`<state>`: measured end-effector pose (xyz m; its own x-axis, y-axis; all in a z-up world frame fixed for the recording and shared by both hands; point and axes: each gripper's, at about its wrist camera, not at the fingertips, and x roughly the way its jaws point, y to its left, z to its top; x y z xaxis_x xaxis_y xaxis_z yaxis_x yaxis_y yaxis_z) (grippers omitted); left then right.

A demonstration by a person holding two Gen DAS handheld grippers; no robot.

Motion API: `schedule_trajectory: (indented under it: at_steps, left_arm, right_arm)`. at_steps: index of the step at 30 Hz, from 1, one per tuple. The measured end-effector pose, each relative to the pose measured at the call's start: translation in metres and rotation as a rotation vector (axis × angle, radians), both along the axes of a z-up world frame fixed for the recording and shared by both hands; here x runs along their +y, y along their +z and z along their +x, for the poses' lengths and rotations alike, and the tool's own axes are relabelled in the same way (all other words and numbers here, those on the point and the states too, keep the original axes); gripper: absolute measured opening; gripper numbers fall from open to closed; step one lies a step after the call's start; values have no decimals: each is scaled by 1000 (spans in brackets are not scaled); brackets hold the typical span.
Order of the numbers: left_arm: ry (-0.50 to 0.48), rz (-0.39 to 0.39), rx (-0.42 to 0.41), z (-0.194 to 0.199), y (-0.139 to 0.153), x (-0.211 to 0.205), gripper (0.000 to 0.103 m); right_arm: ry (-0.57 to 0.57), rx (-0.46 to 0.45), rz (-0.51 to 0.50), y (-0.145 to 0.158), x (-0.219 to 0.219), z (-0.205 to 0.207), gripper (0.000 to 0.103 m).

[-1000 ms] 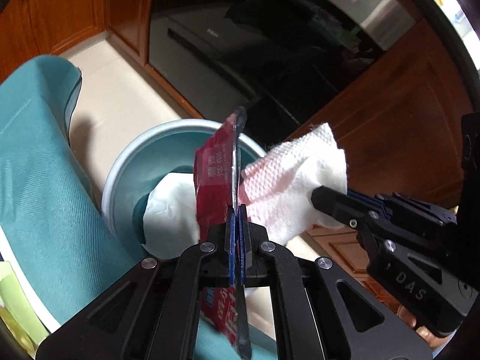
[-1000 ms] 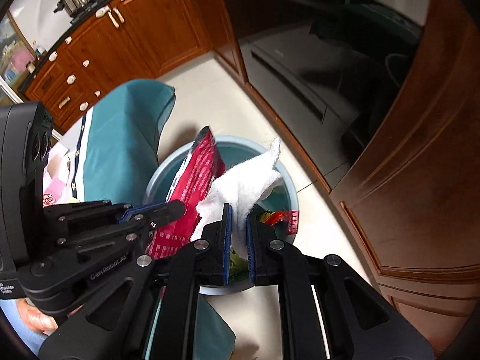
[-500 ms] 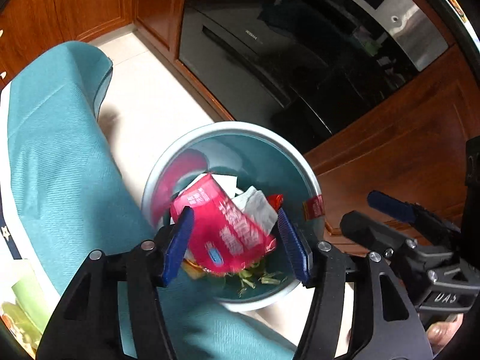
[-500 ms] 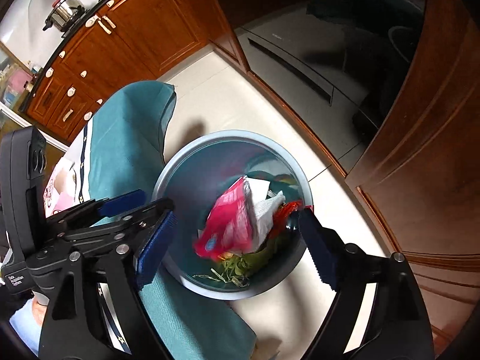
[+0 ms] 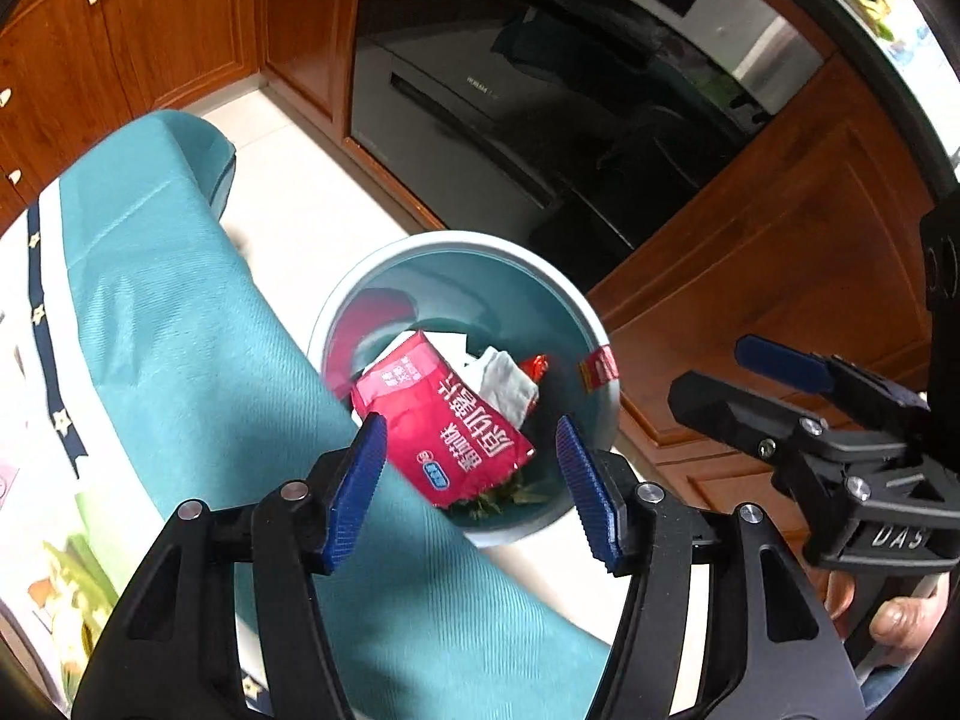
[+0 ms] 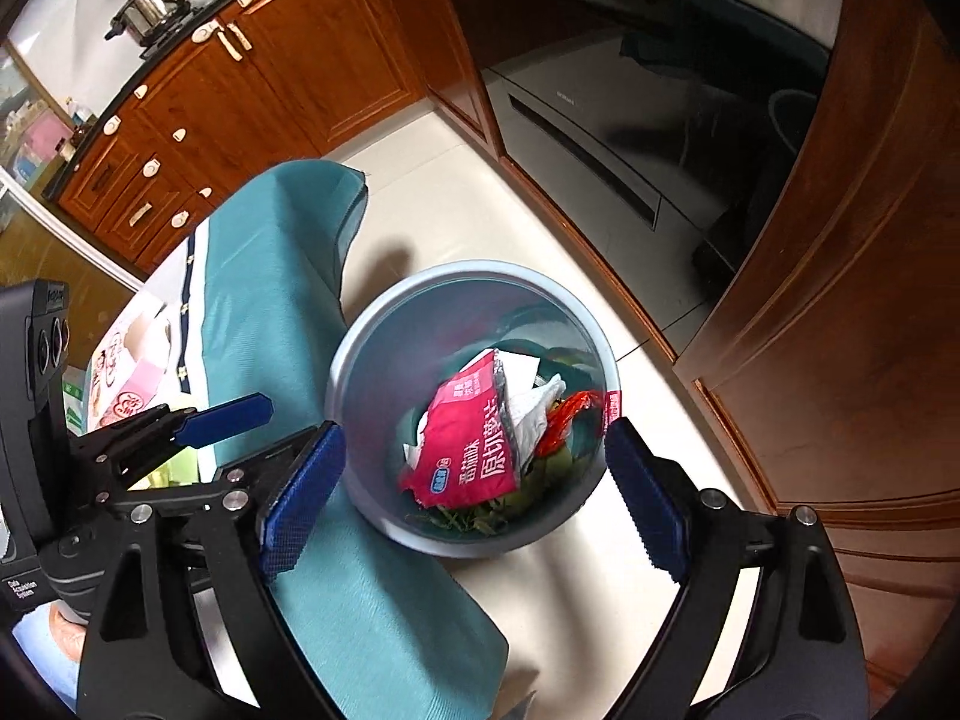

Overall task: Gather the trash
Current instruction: 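Move both open tools back to the orange peel and corn husks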

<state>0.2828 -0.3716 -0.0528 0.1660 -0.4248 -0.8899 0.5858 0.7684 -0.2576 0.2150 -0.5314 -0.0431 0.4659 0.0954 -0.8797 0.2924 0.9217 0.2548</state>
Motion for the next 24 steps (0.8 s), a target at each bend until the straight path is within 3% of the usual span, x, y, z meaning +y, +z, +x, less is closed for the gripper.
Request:
schedule_trajectory:
  at_steps: [18, 24]
  left_arm:
    - [88, -8, -41, -26, 33, 109, 61]
    - [110, 40, -64, -25, 39, 164, 63]
  right_arm:
    - [96, -33, -24, 38, 90, -19, 85]
    - [174, -29, -12, 42, 140, -10, 85]
